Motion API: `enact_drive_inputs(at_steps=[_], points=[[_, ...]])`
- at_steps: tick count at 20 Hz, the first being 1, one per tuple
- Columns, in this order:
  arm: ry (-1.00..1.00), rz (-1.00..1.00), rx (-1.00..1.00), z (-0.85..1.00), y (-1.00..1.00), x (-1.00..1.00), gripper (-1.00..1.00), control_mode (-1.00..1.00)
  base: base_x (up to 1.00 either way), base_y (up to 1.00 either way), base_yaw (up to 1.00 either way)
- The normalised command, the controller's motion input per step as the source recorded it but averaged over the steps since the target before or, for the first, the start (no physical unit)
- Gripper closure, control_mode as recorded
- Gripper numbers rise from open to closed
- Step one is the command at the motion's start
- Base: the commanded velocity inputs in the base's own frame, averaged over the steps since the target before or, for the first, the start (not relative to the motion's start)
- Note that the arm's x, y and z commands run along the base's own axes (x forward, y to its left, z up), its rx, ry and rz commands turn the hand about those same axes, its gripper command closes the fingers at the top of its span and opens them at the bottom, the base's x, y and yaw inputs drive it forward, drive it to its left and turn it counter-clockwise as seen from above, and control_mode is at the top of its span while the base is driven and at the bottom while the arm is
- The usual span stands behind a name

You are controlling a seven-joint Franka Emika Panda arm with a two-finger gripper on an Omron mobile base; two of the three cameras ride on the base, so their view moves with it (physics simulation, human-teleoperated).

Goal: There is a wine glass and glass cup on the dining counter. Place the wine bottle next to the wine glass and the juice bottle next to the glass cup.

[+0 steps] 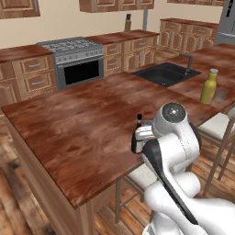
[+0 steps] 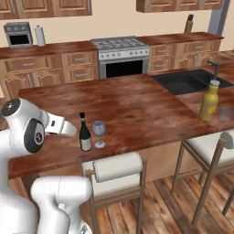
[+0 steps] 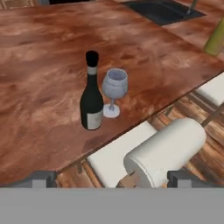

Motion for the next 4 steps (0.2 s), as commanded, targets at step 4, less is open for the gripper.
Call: enact_drive_inputs(at_steps=[4], points=[[0.32,0.15,0.00,0.21,-0.17,-0.53,-1.00,-1.00,0.00,0.00,0.00]])
